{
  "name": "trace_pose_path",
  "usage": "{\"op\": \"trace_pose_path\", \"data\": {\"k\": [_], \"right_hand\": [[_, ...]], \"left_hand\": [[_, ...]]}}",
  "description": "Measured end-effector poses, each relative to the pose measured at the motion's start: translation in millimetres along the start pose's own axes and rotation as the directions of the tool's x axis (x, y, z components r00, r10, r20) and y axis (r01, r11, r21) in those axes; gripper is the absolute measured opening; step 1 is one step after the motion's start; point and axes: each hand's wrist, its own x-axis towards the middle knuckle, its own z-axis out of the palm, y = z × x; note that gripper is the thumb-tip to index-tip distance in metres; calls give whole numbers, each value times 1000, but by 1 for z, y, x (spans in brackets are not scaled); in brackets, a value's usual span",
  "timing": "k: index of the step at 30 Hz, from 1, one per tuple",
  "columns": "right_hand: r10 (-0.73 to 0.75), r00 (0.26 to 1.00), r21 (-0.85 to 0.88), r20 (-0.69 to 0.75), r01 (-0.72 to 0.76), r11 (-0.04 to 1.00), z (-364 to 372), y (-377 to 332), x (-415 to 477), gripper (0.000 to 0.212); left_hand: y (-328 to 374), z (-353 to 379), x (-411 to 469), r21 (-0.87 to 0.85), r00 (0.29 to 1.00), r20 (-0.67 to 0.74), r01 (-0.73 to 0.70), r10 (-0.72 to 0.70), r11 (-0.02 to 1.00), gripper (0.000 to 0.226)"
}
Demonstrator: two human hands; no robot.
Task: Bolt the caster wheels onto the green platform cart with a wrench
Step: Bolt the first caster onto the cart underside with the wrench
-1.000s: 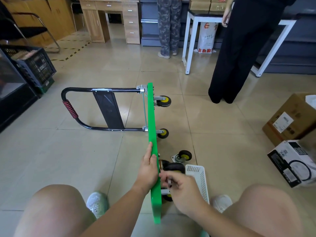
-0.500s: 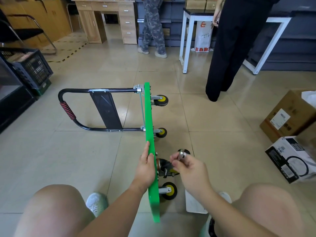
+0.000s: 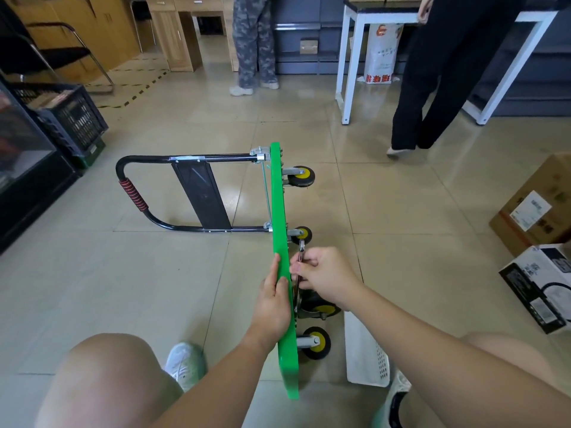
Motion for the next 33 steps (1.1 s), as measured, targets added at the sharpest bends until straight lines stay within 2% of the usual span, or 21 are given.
{"op": "trace_pose_path", "data": {"k": [7, 11, 16, 20, 24, 29, 33], "right_hand": [[0, 1000, -31, -17, -1, 1000, 10, 7, -4, 21], [-62, 998, -62, -33, 60, 996, 14, 14, -16, 28], [-135, 988, -67, -76, 130, 989, 16, 21, -34, 31], [-145, 983, -92, -113, 135, 987, 26, 33, -57, 45], [-155, 966, -88, -205, 140, 986, 31, 55, -73, 48], [-280, 955, -187, -103, 258, 948, 37, 76, -95, 43], [-283, 955, -215, -92, 258, 942, 34, 81, -102, 50]], "left_hand": [[0, -1, 1, -47, 1000, 13, 8, -7, 999, 53], [-4, -1, 3, -51, 1000, 15, 18, -17, 999, 66], [-7, -1, 2, -36, 1000, 3, -10, 10, 999, 52], [-13, -1, 6, -78, 1000, -18, 0, -1, 997, 51], [-1, 0, 3, -18, 999, -32, 22, -23, 1000, 49], [-2, -1, 1, 44, 999, -49, 19, -17, 999, 50], [-1, -1, -1, 67, 999, -42, 35, -32, 997, 50]]}}
